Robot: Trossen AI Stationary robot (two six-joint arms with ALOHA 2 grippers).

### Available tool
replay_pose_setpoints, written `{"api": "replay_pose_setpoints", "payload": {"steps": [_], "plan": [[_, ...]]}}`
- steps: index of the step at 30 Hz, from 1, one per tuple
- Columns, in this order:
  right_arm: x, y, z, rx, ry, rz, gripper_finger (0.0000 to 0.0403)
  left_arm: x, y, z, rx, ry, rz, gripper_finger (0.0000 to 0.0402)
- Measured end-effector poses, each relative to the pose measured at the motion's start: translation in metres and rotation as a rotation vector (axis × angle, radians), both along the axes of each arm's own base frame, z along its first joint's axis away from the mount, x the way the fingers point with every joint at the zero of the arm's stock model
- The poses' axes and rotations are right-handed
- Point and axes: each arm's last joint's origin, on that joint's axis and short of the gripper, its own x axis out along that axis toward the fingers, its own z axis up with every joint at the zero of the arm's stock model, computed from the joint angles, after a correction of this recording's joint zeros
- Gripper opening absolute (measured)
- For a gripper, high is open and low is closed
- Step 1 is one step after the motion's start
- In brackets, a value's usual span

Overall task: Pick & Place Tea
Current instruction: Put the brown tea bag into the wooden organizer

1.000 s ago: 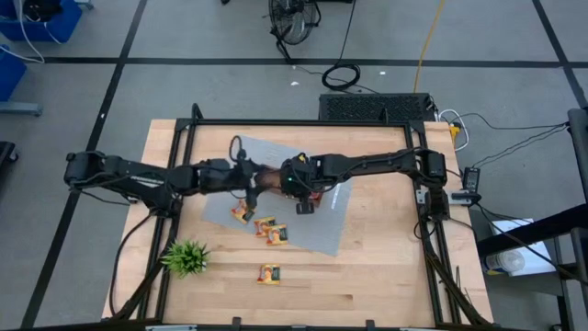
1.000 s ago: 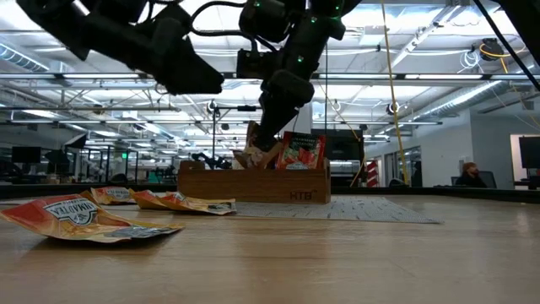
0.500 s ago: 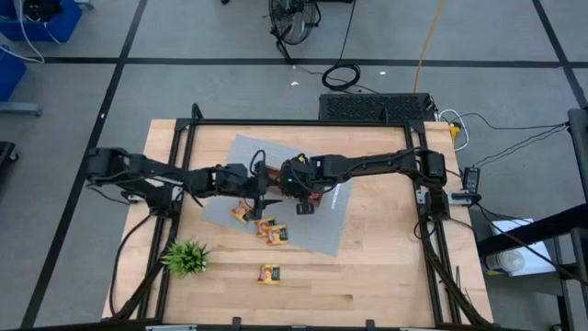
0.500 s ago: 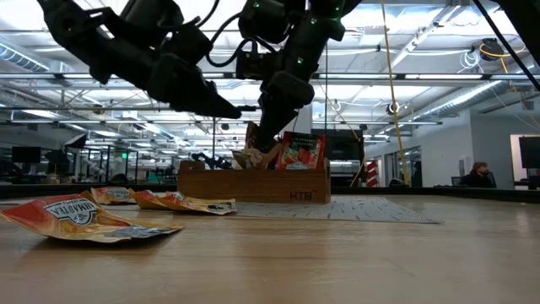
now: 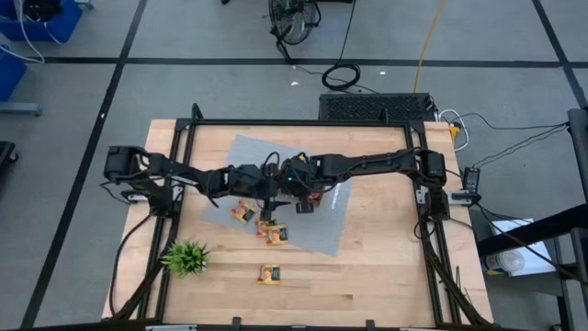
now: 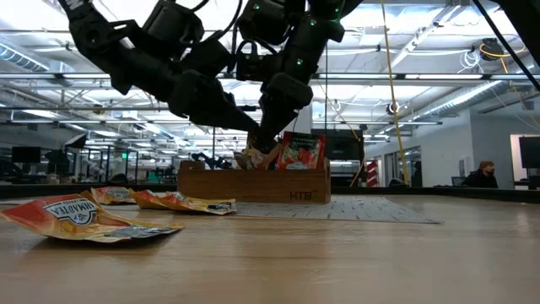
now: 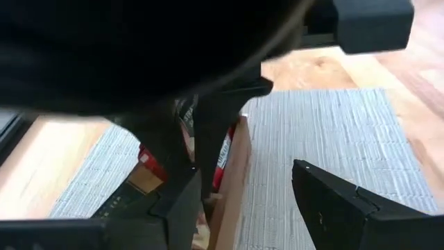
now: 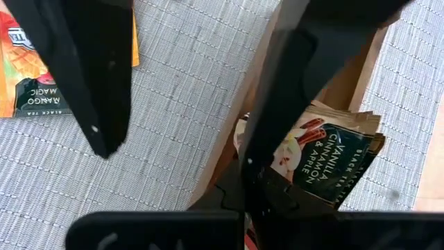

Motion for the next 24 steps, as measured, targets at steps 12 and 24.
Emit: {"api": "replay_pose_setpoints", "payload": {"steps": [12,24], "plan": [[0.001,0.0,0.001,-0.001,-0.011,0.007,0.0,-0.013,0.005,0.015,0.081,0.05,0.125,0.0225],[0.001,0.001,0.002,-0.002,-0.014,0.015,0.0,-0.009,0.016,0.007,0.019,0.035,0.084,0.0225]]}}
